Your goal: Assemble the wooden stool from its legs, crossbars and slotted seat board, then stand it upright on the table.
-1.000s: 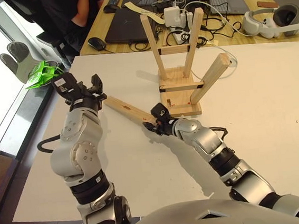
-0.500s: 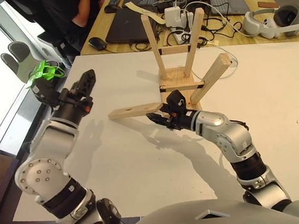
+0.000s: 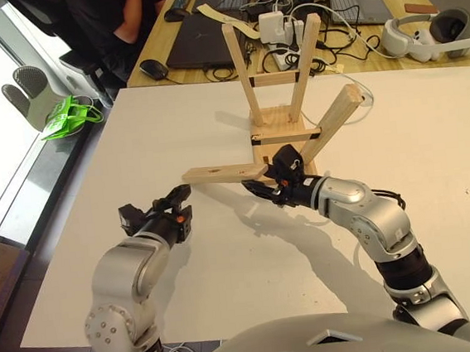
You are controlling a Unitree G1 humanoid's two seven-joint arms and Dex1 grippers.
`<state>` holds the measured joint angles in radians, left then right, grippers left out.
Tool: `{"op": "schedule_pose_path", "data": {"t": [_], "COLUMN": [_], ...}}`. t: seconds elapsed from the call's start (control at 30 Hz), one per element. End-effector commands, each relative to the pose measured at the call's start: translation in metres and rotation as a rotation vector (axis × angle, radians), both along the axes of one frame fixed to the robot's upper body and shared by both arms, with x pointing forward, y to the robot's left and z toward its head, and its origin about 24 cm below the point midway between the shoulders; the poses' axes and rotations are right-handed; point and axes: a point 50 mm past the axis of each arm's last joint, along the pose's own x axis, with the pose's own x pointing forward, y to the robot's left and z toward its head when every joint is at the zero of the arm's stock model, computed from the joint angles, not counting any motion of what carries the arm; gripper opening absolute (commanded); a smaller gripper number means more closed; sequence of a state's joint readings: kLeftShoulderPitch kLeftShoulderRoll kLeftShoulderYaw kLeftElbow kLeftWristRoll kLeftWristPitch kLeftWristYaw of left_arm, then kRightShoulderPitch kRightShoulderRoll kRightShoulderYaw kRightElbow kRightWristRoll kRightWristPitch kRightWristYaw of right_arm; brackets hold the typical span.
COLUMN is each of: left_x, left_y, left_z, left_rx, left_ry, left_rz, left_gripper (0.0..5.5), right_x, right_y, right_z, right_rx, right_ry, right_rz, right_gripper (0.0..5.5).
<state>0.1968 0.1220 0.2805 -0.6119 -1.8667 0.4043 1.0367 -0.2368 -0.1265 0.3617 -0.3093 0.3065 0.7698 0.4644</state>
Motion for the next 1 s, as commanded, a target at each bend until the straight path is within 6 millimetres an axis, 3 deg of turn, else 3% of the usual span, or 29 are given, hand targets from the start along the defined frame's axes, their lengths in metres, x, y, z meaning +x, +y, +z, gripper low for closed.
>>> {"op": "schedule_pose_path", "data": {"t": [0.03, 0.23, 0.4, 0.67, 1.0], "left_x": [0.019, 0.024, 0.025, 0.051, 0.051], "left_y": [-0.013, -0.020, -0.010, -0.010, -0.028], "left_z": [-0.007, -0.030, -0.042, -0.031, -0.030], "left_rx": [-0.077, -0.101, -0.071, -0.139, -0.195], "left_ry": [-0.006, 0.068, 0.108, 0.005, -0.015], "left_rz": [0.054, 0.117, 0.226, 0.320, 0.268], "left_gripper": [2.66, 2.66, 2.66, 2.66, 2.66], "right_x": [0.002, 0.003, 0.002, 0.000, -0.002], "right_y": [0.003, 0.006, 0.006, 0.006, 0.003], "right_z": [0.007, 0.011, 0.014, 0.013, 0.010], "right_rx": [0.002, 0.010, 0.008, -0.009, -0.020], "right_ry": [-0.028, -0.035, -0.041, -0.039, -0.032], "right_rz": [0.044, 0.068, 0.095, 0.135, 0.141], "right_gripper": [2.05, 2.05, 2.05, 2.05, 2.05]}}
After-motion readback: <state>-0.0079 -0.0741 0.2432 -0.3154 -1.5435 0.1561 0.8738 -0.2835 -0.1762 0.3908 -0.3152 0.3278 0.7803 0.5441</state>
